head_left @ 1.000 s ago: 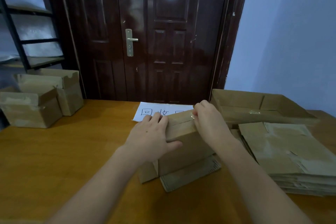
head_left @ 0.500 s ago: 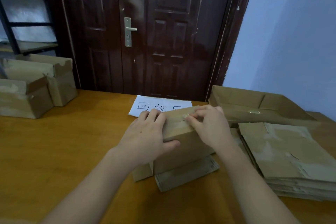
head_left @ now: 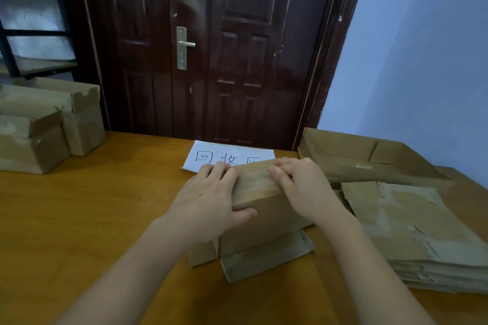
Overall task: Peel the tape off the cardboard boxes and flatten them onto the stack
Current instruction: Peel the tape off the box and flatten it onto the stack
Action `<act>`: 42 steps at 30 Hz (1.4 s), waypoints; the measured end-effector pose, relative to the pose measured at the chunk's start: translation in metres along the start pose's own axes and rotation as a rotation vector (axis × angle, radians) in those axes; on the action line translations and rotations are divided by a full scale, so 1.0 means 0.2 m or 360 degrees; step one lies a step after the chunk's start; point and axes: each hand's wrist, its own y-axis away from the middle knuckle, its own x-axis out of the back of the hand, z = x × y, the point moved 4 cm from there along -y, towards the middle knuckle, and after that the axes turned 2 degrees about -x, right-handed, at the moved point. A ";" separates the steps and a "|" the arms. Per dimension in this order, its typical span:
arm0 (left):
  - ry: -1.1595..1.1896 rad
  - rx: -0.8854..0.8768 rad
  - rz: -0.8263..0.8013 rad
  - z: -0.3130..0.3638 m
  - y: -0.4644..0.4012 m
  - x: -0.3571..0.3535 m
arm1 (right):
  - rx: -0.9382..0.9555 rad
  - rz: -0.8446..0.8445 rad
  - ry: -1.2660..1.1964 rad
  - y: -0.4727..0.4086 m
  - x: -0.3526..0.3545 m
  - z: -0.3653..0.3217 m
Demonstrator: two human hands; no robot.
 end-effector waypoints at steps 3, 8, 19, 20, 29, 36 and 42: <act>-0.0002 -0.0002 -0.0022 0.00 0.00 0.00 | -0.0135 0.0052 -0.0125 0.00 0.02 0.03; 0.0006 0.0001 -0.0040 0.00 0.00 -0.01 | -0.0379 0.0056 -0.0024 0.01 0.03 0.05; -0.0042 -0.0004 -0.0084 0.01 -0.01 -0.01 | -0.0318 0.0089 0.0359 -0.03 0.02 -0.03; -0.0043 -0.0012 -0.0082 0.01 -0.01 -0.01 | -0.0333 0.0110 0.0382 -0.03 0.03 -0.02; -0.0017 -0.0045 -0.0083 0.01 0.00 0.02 | -0.0206 0.0370 0.0240 0.01 0.13 0.05; 0.0002 -0.0044 -0.0041 0.01 0.00 0.01 | -0.0231 0.0275 -0.0248 0.04 0.08 0.06; -0.0007 -0.0036 -0.0095 0.01 -0.01 0.01 | -0.0430 0.0093 -0.0057 0.02 0.05 0.14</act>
